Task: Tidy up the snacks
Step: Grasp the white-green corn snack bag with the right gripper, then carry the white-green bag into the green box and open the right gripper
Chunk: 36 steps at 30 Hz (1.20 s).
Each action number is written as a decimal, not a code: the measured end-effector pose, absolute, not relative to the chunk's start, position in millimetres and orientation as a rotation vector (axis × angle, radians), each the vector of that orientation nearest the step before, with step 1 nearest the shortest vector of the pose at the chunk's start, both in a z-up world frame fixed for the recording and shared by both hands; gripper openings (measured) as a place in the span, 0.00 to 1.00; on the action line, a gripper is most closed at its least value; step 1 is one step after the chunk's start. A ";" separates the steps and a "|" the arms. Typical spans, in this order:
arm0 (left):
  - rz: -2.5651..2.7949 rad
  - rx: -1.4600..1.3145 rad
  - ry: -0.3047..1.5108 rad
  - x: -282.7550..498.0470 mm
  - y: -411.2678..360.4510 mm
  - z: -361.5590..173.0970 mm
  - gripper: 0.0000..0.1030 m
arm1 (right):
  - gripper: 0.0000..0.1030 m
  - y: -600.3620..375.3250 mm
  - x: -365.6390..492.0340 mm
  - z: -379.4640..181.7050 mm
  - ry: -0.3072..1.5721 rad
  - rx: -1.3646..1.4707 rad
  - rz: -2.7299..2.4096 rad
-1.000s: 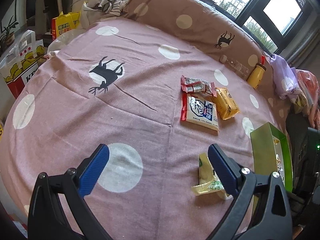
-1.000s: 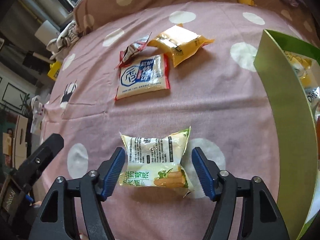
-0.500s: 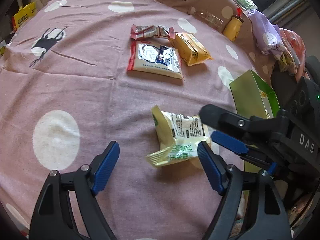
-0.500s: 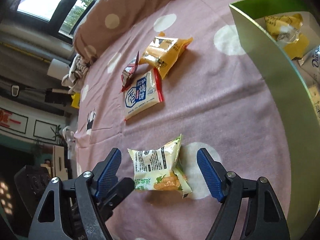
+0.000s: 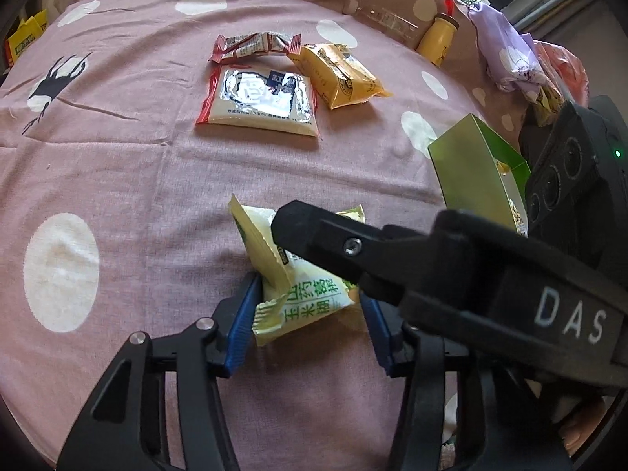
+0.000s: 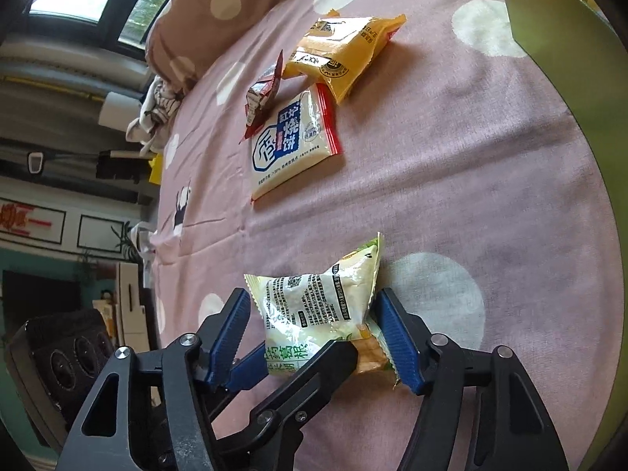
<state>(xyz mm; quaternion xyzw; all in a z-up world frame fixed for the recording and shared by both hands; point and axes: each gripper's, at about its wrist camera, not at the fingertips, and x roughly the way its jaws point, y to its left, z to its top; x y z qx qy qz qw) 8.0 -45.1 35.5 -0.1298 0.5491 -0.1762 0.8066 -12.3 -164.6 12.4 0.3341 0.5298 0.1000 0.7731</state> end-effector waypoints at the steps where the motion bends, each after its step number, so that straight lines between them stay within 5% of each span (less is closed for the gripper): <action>1: -0.379 -0.271 1.160 7.3 -46.3 38.5 0.48 | 0.66 -162.9 -13.2 15.4 1.139 0.710 0.218; 36: -0.548 -0.213 0.705 -31.4 -79.7 126.5 0.48 | 0.66 -185.4 -80.5 125.9 0.693 0.590 0.201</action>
